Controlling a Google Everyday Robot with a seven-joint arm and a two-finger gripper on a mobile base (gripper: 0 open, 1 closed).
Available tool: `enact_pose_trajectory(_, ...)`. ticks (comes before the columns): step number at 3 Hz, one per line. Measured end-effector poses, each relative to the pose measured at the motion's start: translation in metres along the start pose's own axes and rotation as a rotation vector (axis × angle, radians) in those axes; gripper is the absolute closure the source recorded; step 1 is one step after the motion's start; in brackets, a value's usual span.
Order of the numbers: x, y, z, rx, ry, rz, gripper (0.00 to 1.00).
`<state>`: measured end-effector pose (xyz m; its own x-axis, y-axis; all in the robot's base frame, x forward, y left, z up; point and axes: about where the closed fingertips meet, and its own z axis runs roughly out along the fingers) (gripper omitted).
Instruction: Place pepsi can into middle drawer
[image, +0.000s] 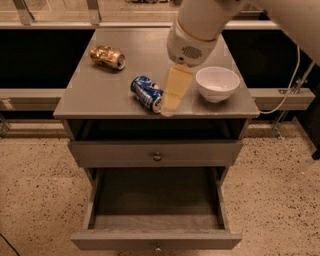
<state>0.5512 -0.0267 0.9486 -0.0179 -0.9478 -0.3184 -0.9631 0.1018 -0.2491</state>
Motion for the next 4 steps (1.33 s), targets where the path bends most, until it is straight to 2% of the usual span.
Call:
enact_pose_trajectory(1, -0.021, -0.031, 0.044, -0.025, 0.065, 0.138, 0.00)
enact_pose_trajectory(2, -0.026, -0.045, 0.067, -0.035, 0.093, 0.256, 0.00)
enact_pose_trajectory(3, -0.029, -0.054, 0.092, -0.009, 0.112, 0.368, 0.00)
enact_pose_trajectory(4, -0.033, -0.057, 0.112, 0.018, 0.143, 0.415, 0.00)
